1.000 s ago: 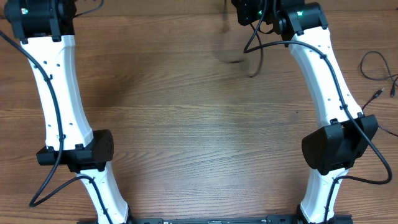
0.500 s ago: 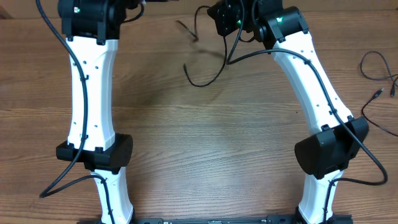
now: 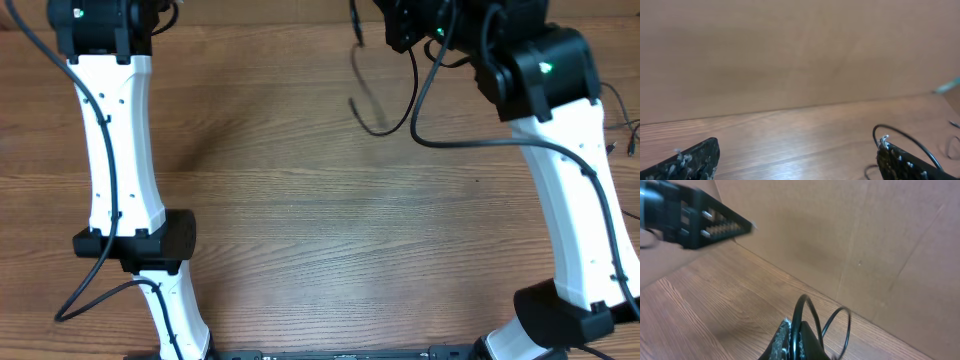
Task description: Untangle cables
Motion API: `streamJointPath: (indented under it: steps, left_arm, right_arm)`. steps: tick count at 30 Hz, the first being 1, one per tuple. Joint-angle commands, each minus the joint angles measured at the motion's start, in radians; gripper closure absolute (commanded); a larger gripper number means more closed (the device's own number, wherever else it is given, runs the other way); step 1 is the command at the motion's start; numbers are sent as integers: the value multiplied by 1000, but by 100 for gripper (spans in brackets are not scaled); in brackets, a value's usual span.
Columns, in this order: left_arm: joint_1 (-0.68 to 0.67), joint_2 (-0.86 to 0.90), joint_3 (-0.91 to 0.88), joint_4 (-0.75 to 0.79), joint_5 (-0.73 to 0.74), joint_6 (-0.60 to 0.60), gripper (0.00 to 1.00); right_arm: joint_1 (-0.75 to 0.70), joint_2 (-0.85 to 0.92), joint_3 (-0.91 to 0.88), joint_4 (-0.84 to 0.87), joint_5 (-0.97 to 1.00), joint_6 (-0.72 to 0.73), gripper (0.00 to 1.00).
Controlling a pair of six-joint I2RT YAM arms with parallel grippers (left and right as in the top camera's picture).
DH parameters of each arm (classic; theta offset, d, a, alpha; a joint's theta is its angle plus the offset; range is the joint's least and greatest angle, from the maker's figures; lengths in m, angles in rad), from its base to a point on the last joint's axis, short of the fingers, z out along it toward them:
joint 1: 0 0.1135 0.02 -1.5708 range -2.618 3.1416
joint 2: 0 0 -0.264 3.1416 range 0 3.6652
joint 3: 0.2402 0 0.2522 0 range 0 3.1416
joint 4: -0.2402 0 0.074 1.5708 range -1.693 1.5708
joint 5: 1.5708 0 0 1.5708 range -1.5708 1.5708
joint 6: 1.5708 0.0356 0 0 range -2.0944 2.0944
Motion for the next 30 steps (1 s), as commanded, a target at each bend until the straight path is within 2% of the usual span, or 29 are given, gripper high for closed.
streamJointPath:
  steps: [1,5,9,14,19,25,30]
  left_arm:
    - [-40,92,-5,3,99,26,0]
    - [-69,164,-5,23,222,25,0]
    - [-82,217,-5,68,464,23,0]
    - [-80,258,-5,63,611,-109,0]
    - [-78,298,-5,54,682,-269,0]
    - [-92,347,-6,65,696,-521,7]
    - [-107,381,-5,97,695,-647,10]
  right_arm:
    - [-4,-2,15,-11,6,3,96]
    - [-4,-2,15,-18,6,3,96]
    - [-4,-2,15,-24,6,3,96]
    - [-4,-2,15,-25,6,3,96]
    - [-4,-2,15,-26,6,3,96]
    - [-4,-2,15,-25,6,3,96]
    - [-4,-2,15,-28,6,3,96]
